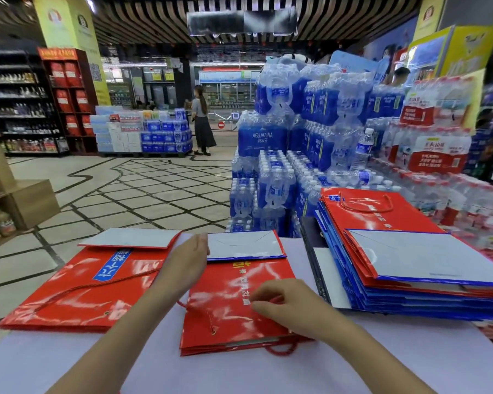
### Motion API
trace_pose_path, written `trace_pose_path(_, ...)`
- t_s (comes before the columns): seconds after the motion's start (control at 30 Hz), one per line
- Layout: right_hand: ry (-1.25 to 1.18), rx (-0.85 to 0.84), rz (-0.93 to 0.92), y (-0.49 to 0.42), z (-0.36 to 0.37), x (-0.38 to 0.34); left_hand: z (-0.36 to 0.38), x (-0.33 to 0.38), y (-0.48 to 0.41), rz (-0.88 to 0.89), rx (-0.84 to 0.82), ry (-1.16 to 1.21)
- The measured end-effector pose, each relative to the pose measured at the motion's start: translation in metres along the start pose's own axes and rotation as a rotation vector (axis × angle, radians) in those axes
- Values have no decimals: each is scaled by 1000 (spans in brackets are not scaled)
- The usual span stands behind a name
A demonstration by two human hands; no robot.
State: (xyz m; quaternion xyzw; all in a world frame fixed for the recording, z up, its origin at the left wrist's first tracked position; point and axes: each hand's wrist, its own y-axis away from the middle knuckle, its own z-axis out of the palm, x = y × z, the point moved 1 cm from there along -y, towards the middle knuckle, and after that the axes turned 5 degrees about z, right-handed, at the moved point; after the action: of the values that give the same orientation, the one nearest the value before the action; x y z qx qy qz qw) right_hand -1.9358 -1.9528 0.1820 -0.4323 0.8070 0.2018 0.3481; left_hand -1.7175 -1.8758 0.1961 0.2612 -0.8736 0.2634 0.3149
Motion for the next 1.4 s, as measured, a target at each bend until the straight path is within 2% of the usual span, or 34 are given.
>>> trace_pose_path(0.1,352,37,15,11,-24,25,12,-1,10,53,-62,-25)
trace_pose_path(0.17,437,-21,40,19,-33,41,17,0,17,144,-116,-2)
trace_pose_path(0.33,387,-128,56,33,-35,59,32,5,35,241,-227,87)
trace_pose_path(0.57,389,18,-40,20,-20,69,56,8,48,469,-284,-108)
trace_pose_path(0.8,529,99,-170,-5,-17,65,64,-3,45,466,-314,-1)
trace_pose_path(0.97,365,219,-179,-10,-7,79,68,-11,43,638,-358,-109)
trace_pose_path(1.03,376,254,-193,-10,-2,84,68,-11,43,692,-369,-160)
trace_pose_path(1.4,397,274,-212,-10,2,86,59,-1,37,807,-436,-269)
